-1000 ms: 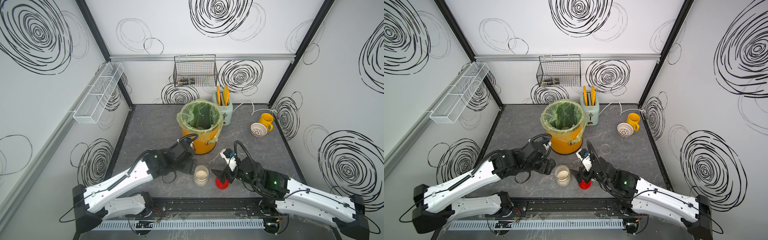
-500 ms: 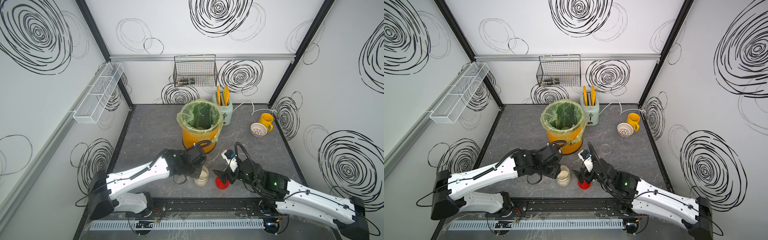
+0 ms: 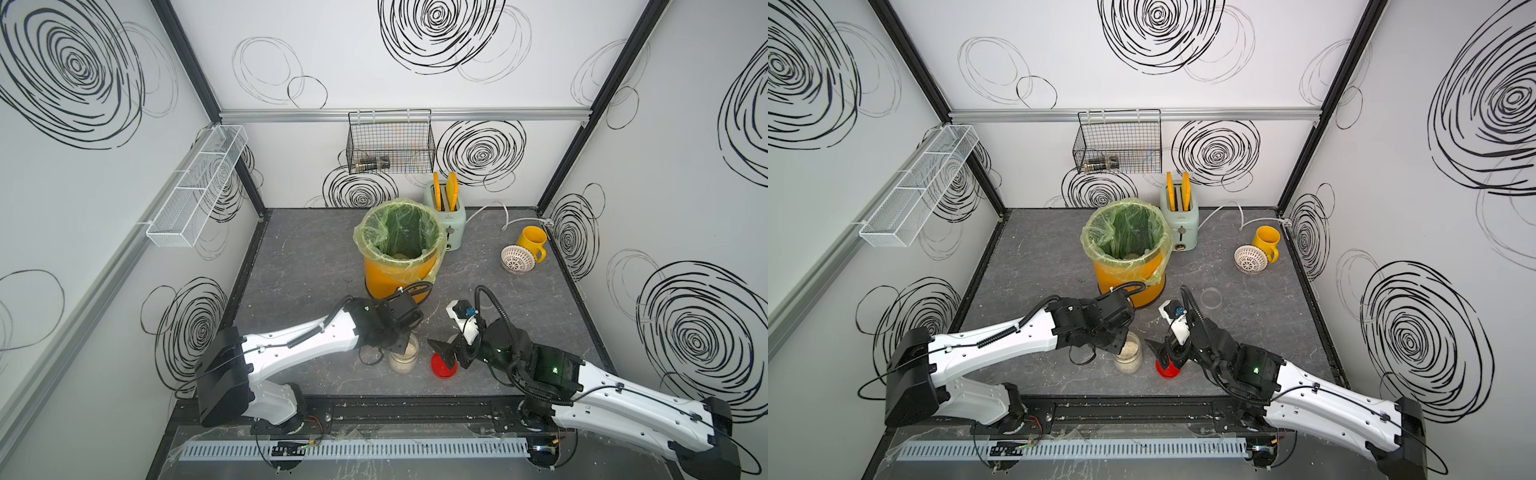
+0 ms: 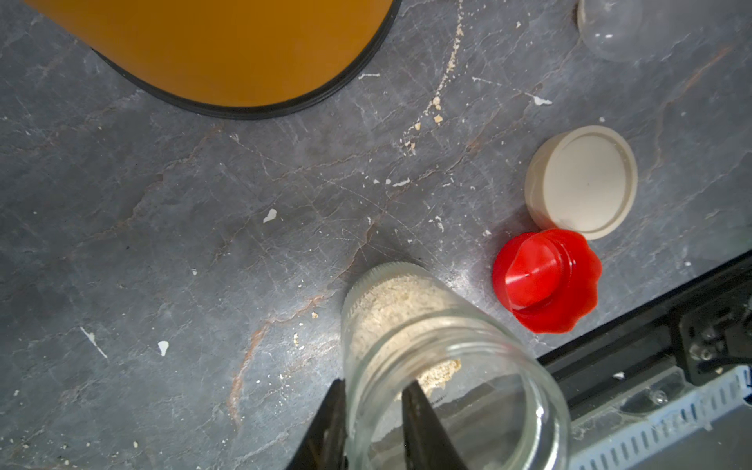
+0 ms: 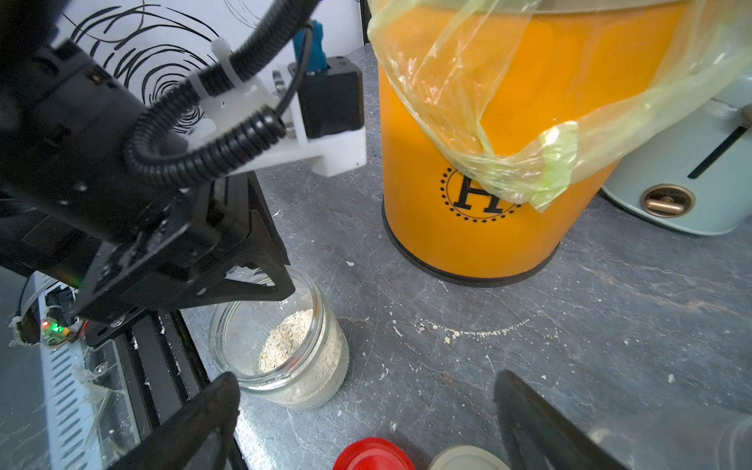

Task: Empty expired oatmeal from jars
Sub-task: Pick up the jar from the center of the board.

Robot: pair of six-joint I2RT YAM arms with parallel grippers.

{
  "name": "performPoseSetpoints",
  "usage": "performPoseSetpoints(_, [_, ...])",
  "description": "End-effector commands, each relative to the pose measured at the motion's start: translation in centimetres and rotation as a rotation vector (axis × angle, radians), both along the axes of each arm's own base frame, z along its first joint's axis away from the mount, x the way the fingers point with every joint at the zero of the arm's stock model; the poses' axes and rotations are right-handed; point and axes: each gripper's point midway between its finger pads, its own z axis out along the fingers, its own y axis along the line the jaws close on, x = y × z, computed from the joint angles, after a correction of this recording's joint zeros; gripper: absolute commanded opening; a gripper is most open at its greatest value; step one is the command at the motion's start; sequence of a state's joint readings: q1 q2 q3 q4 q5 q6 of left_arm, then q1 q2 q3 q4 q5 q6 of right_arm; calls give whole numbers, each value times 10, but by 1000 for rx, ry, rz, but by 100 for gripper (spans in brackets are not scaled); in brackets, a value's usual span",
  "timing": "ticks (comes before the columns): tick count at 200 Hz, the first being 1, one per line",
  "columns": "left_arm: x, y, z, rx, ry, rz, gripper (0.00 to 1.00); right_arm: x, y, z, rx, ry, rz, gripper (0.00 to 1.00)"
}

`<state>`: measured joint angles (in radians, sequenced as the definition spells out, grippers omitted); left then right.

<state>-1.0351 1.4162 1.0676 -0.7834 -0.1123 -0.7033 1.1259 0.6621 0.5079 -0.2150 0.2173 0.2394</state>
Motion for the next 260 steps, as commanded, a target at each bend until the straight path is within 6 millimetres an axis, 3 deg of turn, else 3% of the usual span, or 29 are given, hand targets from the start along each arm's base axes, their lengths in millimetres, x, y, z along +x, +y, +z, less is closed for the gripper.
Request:
performPoseSetpoints(1, [6, 2, -9, 18, -11, 10, 23, 2, 0, 2, 17, -8, -11, 98])
performPoseSetpoints(100, [7, 9, -24, 51, 7, 6, 13, 5, -3, 2, 9, -21, -28, 98])
performPoseSetpoints(142, [6, 11, -20, 49, 7, 3, 5, 6, -4, 2, 11, -28, -33, 98])
performPoseSetpoints(146, [7, 12, -20, 48, 8, 3, 0, 6, -4, 3, 11, -29, -34, 98])
performPoseSetpoints(194, [9, 13, 0, -18, 4, 20, 0, 2, -5, 13, 57, -68, -6, 98])
performPoseSetpoints(260, [7, 8, 45, -254, 23, 67, 0, -30, -5, 46, 278, -263, 184, 98])
